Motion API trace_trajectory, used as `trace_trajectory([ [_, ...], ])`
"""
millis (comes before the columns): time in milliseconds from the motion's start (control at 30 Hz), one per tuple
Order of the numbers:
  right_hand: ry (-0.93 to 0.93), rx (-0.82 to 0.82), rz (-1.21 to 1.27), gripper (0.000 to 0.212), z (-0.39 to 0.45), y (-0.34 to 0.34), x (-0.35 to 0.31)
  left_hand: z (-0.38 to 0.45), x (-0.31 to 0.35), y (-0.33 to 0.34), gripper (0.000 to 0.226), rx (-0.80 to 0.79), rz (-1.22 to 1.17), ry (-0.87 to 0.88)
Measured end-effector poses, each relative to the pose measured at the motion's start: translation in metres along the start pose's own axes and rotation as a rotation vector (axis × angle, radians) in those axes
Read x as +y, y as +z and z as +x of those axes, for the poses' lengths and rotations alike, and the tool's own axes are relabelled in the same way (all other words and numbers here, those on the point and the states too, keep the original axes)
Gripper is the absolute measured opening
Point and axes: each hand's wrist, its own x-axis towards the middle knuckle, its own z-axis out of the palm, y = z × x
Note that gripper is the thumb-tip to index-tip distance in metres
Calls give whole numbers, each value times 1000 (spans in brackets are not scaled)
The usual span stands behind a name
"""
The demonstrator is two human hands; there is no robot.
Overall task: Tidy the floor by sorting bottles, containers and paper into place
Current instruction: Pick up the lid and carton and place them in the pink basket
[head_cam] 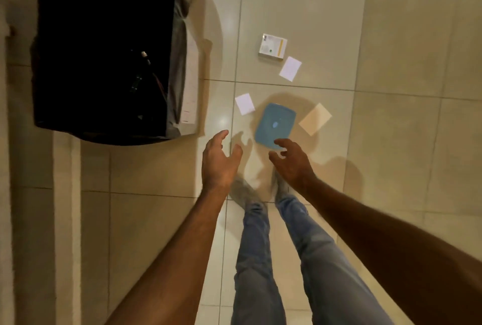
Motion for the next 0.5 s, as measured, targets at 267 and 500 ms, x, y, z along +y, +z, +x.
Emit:
trace_trajectory([
  [267,152,37,37,51,25,-32,85,1,-13,82,54,-184,128,-49],
  [500,183,35,74,54,110,-27,148,58,-44,159,53,-187,150,-62],
])
